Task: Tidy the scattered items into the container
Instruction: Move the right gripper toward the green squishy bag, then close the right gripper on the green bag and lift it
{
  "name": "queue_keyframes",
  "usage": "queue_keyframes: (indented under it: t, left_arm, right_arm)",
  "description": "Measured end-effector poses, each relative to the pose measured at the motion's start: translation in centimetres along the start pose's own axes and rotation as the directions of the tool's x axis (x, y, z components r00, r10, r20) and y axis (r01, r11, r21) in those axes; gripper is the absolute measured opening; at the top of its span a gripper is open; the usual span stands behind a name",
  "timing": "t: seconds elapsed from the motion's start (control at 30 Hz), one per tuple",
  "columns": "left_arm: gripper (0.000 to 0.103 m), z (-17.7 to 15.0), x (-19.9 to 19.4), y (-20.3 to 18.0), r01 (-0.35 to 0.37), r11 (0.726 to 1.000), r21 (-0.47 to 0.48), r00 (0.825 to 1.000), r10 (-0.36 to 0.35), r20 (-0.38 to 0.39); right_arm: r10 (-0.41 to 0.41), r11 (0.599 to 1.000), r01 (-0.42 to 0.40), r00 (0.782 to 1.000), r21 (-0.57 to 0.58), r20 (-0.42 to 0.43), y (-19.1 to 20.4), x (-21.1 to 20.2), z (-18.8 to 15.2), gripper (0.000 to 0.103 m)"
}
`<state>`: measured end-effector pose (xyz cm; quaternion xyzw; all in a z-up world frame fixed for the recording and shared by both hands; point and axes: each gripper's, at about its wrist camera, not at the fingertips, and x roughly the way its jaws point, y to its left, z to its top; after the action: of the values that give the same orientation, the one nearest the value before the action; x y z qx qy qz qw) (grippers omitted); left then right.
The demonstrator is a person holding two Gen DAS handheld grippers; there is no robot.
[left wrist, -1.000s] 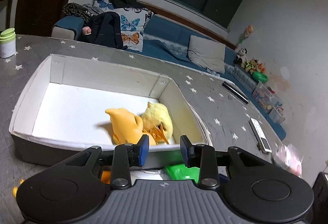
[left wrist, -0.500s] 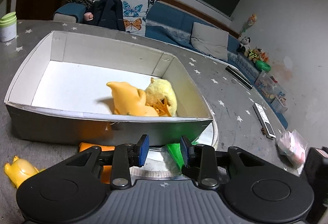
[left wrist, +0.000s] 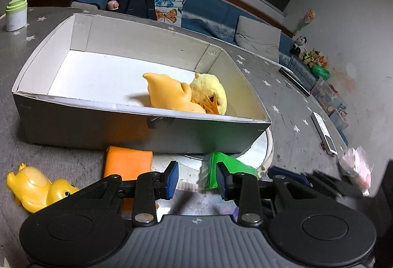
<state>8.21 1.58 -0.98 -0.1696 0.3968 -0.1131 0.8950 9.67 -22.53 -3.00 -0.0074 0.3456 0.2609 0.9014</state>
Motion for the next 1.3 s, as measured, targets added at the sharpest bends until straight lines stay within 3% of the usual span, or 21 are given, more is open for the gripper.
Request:
queue_keyframes:
  t: [0.23, 0.43, 0.63, 0.97, 1.3]
  left_arm:
    - [0.035, 0.0, 0.2, 0.5, -0.004, 1.0, -0.017, 1.0, 0.004, -0.013]
    - [0.035, -0.1, 0.5, 0.3, 0.007, 1.0, -0.009, 1.0, -0.008, -0.026]
    - [0.035, -0.4, 0.8, 0.1, 0.012, 1.0, -0.017, 0.999, -0.013, -0.047]
    - [0.035, -0.7, 1.2, -0.1, 0.054, 0.997, -0.054, 0.995, -0.058, -0.083]
    - [0.035, -0.6, 2.0, -0.1, 0.053, 0.994, -0.096, 0.996, -0.06, -0.073]
  right_arm:
    - [0.028, 0.999, -0.029, 0.999, -0.029, -0.033, -0.2, 1.9, 0.3, 0.082]
    - [0.069, 0.995, -0.072, 0.996, -0.072, -0.05, 1.7, 1.1, -0.5, 0.081]
    - [0.037, 0.997, -0.039, 0.999, -0.063, -0.036, 1.8, 1.5, -0.4, 0.081]
    - [0.002, 0.999, -0.002, 1.0, -0.041, -0.011, 2.3, 1.6, -0.6, 0.05]
    - [-0.022, 1.0, 0.022, 1.0, -0.011, 0.009, 3.0, 1.6, -0.9, 0.05]
